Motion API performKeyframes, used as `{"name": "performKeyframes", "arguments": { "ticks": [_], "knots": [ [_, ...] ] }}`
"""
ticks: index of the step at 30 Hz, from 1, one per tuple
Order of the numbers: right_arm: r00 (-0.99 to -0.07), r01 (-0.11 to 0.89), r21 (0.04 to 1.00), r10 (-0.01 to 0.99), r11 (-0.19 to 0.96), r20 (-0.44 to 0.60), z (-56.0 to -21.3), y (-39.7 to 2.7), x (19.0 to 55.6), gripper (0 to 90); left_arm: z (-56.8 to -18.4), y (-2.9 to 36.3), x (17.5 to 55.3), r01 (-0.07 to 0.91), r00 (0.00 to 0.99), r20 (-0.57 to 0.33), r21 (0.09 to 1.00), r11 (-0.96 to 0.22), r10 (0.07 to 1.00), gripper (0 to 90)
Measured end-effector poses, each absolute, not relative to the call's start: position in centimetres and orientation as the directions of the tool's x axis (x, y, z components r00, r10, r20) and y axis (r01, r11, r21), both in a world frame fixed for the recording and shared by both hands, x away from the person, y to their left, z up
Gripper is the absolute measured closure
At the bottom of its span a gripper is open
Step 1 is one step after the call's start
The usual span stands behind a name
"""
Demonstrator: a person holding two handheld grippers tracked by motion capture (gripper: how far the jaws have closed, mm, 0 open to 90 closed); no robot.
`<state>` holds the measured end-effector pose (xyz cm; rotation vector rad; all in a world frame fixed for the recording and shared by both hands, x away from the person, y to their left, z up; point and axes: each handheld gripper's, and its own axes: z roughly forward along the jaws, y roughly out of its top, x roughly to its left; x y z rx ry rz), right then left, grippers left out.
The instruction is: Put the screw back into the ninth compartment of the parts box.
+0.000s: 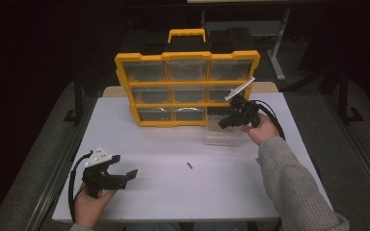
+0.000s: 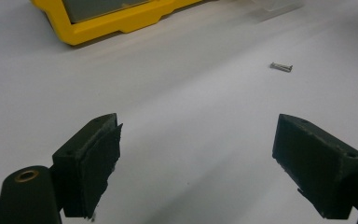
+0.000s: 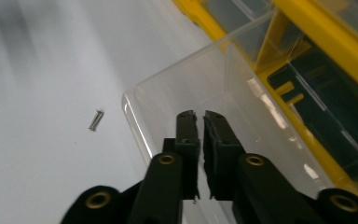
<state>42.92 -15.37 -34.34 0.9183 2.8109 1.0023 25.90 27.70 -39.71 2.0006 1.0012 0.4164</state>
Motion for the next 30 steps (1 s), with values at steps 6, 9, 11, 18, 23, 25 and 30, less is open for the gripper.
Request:
{"name": "performKeyframes", "arguments": {
  "ticks": [6, 9, 11, 18, 23, 25, 30],
  "knots": [
    [-0.821, 0.530, 0.587, 0.543, 0.612, 0.176, -34.6, -15.3, 42.9, 76.6, -39.7, 27.8, 25.9, 0.496, 0.625, -0.072, 0.805, -0.325, 0.778, 14.6],
    [-0.824, 0.516, 0.616, 0.542, 0.595, 0.166, -33.8, -15.3, 42.5, 75.3, -39.7, 27.8, 25.9, 0.496, 0.625, -0.072, 0.806, -0.324, 0.777, 14.6],
    [-0.823, 0.516, 0.623, 0.541, 0.587, 0.172, -33.5, -15.3, 42.4, 74.6, -39.7, 27.8, 25.9, 0.497, 0.624, -0.071, 0.805, -0.325, 0.778, 14.6],
    [-0.850, 0.472, 0.675, 0.495, 0.567, 0.179, -31.8, -14.3, 40.6, 70.5, -39.7, 27.8, 25.9, 0.496, 0.624, -0.071, 0.805, -0.324, 0.778, 14.6],
    [-0.897, 0.403, 0.680, 0.413, 0.613, 0.159, -32.0, -12.1, 38.6, 68.0, -39.6, 27.9, 25.9, 0.496, 0.627, -0.064, 0.802, -0.334, 0.776, 14.6],
    [-0.911, 0.375, 0.680, 0.387, 0.631, 0.143, -32.5, -11.3, 38.1, 68.0, -39.7, 27.9, 25.9, 0.495, 0.628, -0.062, 0.801, -0.337, 0.776, 14.6],
    [-0.924, 0.354, 0.663, 0.355, 0.659, 0.141, -33.7, -9.6, 37.0, 67.8, -39.7, 27.8, 25.9, 0.496, 0.624, -0.070, 0.805, -0.325, 0.779, 14.6]
  ]
}}
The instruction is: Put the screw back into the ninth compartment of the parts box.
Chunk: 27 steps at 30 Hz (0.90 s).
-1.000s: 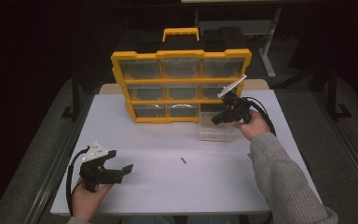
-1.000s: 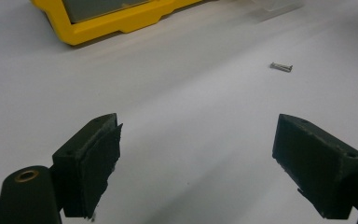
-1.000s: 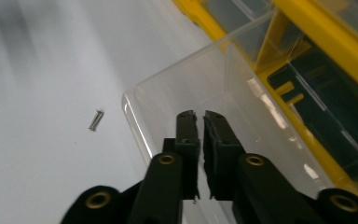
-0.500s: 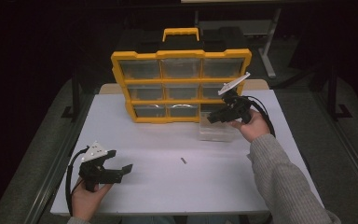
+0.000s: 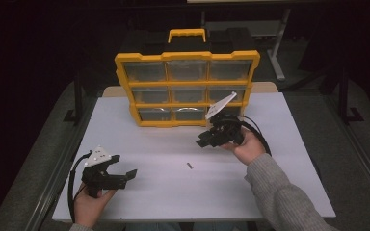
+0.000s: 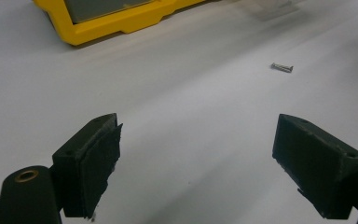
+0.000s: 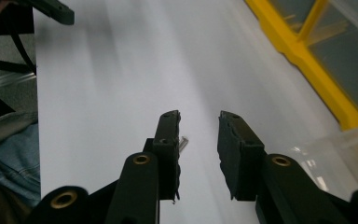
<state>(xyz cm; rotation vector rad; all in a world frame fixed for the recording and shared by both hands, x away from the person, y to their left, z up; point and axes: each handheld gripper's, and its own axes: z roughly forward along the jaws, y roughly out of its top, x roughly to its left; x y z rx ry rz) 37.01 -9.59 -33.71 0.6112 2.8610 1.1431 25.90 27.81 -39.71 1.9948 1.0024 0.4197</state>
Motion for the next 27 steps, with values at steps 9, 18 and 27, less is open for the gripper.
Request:
{"name": "performKeyframes", "arguments": {
  "ticks": [9, 18, 27],
  "knots": [
    [-0.933, 0.335, 0.627, 0.341, 0.703, 0.116, -36.4, -7.5, 36.2, 70.0, -39.7, 27.8, 25.9, 0.494, 0.625, -0.069, 0.806, -0.326, 0.778, 14.6],
    [-0.939, 0.330, 0.592, 0.322, 0.735, 0.124, -39.4, -5.6, 36.3, 74.2, -39.6, 27.8, 25.8, 0.493, 0.624, -0.072, 0.809, -0.320, 0.778, 14.6],
    [-0.922, 0.378, 0.562, 0.356, 0.736, 0.153, -41.7, -4.8, 36.8, 77.4, -39.6, 28.0, 25.8, 0.491, 0.624, -0.075, 0.812, -0.315, 0.778, 14.6]
  ]
}}
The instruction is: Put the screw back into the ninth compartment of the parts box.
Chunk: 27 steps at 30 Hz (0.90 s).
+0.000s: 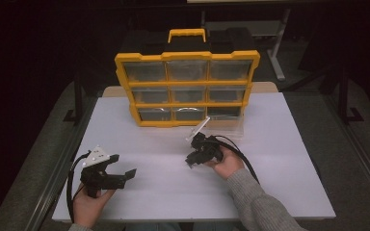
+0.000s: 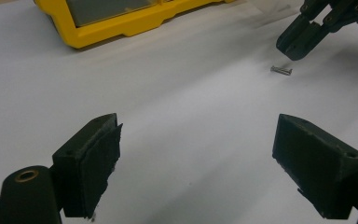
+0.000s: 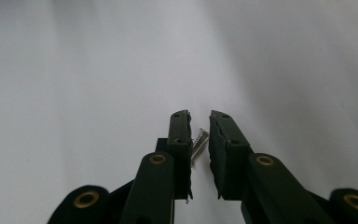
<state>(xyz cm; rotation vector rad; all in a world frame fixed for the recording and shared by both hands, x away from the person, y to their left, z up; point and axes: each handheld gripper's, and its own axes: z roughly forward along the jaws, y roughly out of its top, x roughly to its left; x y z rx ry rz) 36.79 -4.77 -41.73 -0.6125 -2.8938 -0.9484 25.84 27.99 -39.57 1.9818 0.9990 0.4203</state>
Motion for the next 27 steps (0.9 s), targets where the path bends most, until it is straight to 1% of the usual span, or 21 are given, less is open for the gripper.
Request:
{"name": "performKeyframes", "arguments": {
  "ticks": [11, 14, 27],
  "knots": [
    [-0.915, 0.395, 0.542, 0.370, 0.742, 0.160, -42.8, -4.4, 36.8, 78.4, -39.6, 28.0, 25.8, 0.489, 0.625, -0.069, 0.811, -0.321, 0.778, 14.6],
    [-0.908, 0.409, 0.539, 0.387, 0.737, 0.160, -42.9, -4.5, 36.9, 79.3, -39.6, 28.0, 25.9, 0.489, 0.626, -0.071, 0.811, -0.320, 0.777, 14.7],
    [-0.907, 0.412, 0.531, 0.391, 0.741, 0.158, -43.4, -4.7, 36.8, 82.4, -39.5, 27.9, 25.9, 0.485, 0.632, -0.065, 0.811, -0.329, 0.772, 14.9]
  ]
}}
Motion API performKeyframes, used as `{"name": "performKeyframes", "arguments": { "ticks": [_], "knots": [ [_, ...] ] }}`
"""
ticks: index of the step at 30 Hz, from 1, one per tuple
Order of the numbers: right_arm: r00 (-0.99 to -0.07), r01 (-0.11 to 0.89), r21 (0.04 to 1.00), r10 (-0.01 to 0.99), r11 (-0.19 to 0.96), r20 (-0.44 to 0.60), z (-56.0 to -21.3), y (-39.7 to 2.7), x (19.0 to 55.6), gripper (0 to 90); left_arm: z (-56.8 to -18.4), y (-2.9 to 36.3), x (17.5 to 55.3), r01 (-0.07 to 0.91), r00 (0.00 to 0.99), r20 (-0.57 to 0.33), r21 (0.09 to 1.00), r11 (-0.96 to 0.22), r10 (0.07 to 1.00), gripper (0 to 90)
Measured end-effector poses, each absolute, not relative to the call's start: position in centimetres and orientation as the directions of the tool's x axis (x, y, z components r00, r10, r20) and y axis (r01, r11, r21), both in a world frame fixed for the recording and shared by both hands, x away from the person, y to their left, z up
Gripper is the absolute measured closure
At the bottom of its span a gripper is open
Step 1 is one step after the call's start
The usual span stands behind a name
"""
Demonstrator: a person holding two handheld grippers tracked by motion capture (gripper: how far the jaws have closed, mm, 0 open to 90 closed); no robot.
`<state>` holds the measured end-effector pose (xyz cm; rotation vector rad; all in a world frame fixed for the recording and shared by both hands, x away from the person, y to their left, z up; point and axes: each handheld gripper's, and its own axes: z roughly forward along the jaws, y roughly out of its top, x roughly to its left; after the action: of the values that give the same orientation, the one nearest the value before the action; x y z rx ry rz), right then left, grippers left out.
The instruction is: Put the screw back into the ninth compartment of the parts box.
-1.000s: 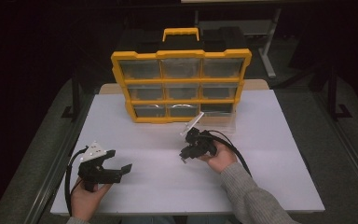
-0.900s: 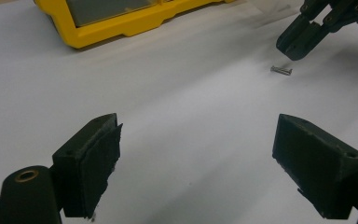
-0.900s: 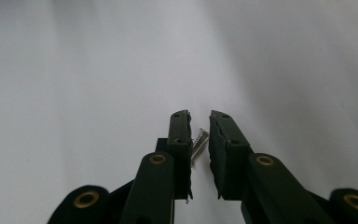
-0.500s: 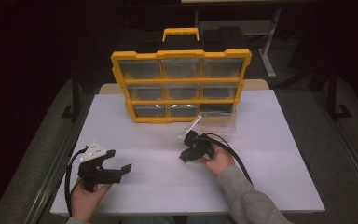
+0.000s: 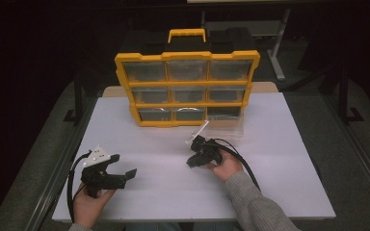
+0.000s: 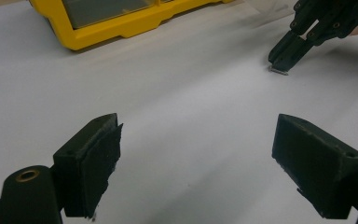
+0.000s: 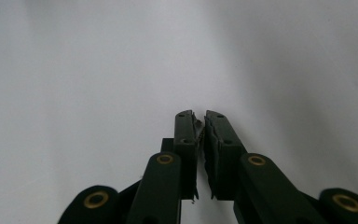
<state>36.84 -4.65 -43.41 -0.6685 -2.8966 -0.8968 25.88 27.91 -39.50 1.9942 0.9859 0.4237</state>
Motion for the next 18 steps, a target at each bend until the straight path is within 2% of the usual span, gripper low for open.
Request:
{"name": "performKeyframes", "arguments": {
  "ticks": [11, 18],
  "knots": [
    [-0.918, 0.381, 0.532, 0.377, 0.756, 0.121, -43.44, -4.67, 36.82, 86.2, -39.47, 27.92, 25.80, 0.485, 0.631, -0.071, 0.813, -0.322, 0.772, 14.9],
    [-0.913, 0.397, 0.535, 0.383, 0.746, 0.144, -43.46, -4.88, 37.02, 86.7, -39.50, 27.98, 25.80, 0.485, 0.631, -0.069, 0.813, -0.323, 0.773, 14.9]
  ]
}}
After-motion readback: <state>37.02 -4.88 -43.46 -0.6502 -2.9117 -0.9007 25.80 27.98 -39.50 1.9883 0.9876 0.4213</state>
